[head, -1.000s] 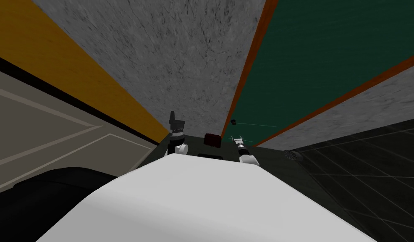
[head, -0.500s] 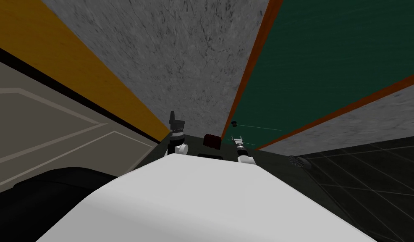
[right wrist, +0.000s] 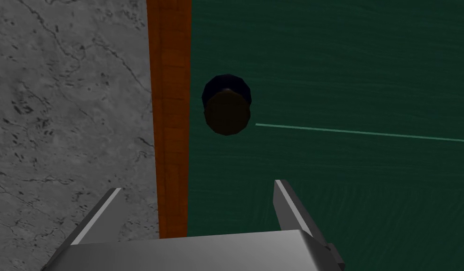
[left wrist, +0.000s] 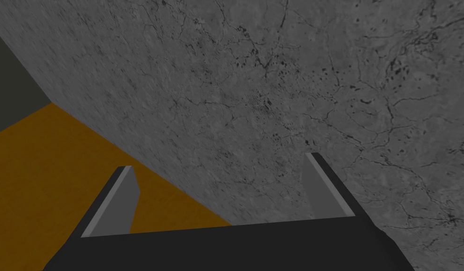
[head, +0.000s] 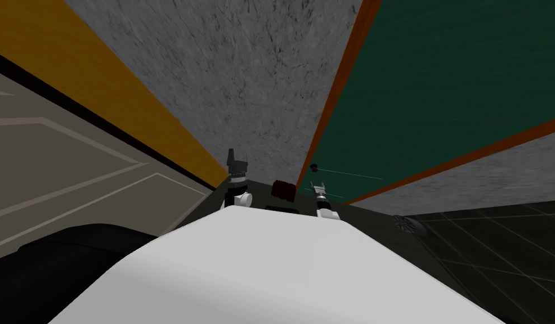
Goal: Pull the door open
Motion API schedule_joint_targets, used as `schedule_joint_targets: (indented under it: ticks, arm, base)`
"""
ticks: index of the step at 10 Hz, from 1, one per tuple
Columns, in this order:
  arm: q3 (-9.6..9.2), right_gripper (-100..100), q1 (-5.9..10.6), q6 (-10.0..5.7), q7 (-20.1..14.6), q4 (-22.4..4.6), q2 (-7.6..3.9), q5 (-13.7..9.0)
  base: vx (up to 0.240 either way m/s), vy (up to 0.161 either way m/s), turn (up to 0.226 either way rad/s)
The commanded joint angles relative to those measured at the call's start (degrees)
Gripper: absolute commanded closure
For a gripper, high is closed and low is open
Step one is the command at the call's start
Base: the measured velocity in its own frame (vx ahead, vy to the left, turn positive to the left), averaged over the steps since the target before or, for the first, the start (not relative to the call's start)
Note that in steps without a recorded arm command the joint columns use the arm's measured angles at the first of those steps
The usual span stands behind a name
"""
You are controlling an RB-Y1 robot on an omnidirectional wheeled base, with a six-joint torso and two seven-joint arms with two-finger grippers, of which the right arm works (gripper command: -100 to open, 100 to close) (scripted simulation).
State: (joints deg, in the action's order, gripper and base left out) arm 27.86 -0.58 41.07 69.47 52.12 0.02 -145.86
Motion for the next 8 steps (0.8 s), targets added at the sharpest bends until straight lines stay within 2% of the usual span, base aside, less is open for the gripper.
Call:
schedule_joint_targets:
  ticks: [1, 7, 8]
  arm:
    - [0.31, -100, 0.32, 0.91, 0.82, -1.02, 0.33, -1.80]
    - [1.37, -100, 1.47, 3.91, 3.52, -4.60, 1.69, -8.24]
    - [1.26, -100, 1.34, 3.56, 3.20, -4.21, 1.54, -7.56]
  base:
    - [0.034, -0.058, 0.046]
    - [0.035, -0.053, 0.053]
    - [0.016, -0.025, 0.012]
